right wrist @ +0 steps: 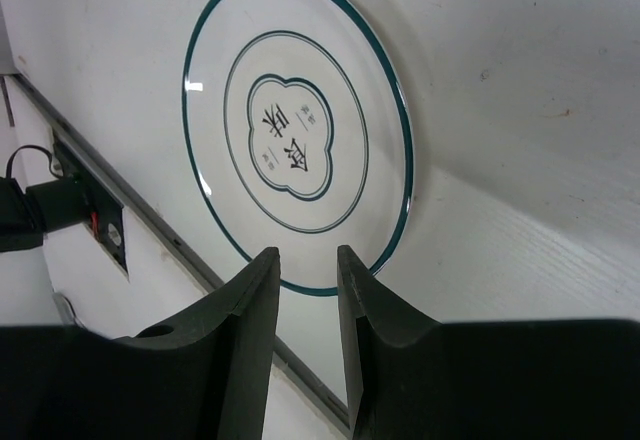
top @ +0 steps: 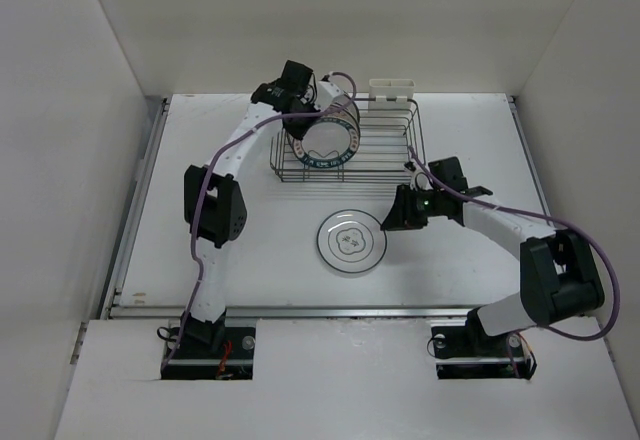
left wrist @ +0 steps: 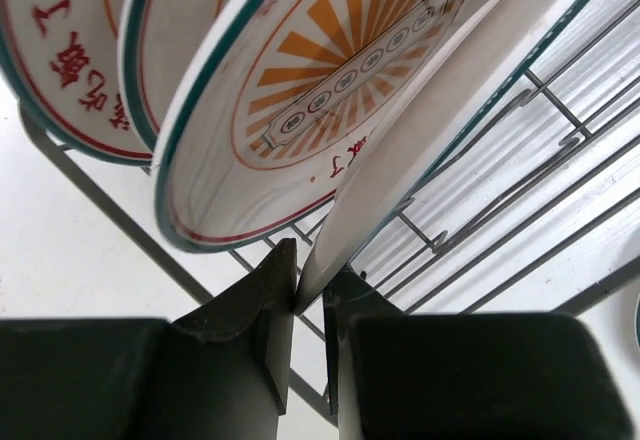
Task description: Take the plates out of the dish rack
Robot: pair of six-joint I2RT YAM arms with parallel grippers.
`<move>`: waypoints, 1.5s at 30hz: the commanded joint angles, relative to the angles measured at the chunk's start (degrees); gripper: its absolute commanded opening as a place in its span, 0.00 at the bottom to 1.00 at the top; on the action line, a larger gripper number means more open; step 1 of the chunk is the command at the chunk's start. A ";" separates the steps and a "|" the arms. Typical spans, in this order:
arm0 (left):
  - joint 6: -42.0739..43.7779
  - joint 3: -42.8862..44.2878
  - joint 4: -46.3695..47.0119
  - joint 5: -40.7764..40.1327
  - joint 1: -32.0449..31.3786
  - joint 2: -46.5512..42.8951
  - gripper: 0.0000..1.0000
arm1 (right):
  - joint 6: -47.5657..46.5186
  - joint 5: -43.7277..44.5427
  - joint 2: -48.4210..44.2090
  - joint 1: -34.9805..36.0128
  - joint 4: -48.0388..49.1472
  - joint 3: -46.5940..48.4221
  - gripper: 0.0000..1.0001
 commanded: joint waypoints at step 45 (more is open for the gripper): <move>-13.43 -19.36 -13.57 21.52 -14.62 -11.69 0.00 | 18.37 36.62 -46.48 0.16 -22.45 5.35 0.35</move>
